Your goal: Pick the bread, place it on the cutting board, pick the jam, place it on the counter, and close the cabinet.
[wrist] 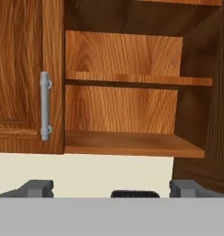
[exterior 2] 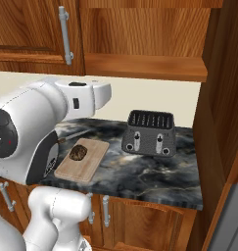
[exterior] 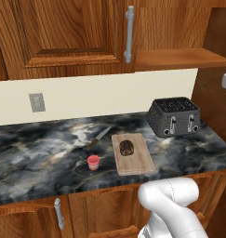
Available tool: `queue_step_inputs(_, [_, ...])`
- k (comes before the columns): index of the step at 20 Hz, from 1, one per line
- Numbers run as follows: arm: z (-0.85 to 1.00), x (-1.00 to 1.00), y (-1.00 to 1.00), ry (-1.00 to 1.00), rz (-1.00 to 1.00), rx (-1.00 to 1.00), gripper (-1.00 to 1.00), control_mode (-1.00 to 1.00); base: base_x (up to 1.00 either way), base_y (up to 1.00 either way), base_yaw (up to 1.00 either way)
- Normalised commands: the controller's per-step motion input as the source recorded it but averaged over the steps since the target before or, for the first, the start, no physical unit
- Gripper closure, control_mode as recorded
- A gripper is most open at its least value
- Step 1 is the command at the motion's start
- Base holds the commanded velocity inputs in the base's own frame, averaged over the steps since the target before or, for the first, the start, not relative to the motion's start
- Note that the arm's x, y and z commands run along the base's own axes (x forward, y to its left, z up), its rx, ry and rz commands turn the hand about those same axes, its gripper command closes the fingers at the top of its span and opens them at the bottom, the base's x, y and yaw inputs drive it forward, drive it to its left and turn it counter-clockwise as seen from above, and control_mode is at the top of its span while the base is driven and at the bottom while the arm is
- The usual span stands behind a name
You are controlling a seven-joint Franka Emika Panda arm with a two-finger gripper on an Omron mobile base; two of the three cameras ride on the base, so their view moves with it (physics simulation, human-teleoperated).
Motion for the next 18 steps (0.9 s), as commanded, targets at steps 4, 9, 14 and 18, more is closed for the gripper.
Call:
queue_step_inputs(4, [0.00,-0.07,-0.36,0.00,-0.09,0.00,-1.00,-1.00,0.00,0.00,0.00])
queue_step_inputs(9, [0.00,-0.15,-0.37,0.00,-0.10,0.00,-1.00,-1.00,0.00,0.00,0.00])
queue_step_inputs(14, [0.00,-0.16,-0.35,0.00,-0.12,0.00,-1.00,-1.00,0.00,0.00,0.00])
queue_step_inputs(18, [0.00,-0.24,-0.35,-0.01,-0.13,0.00,-1.00,-1.00,0.00,0.00,0.00])
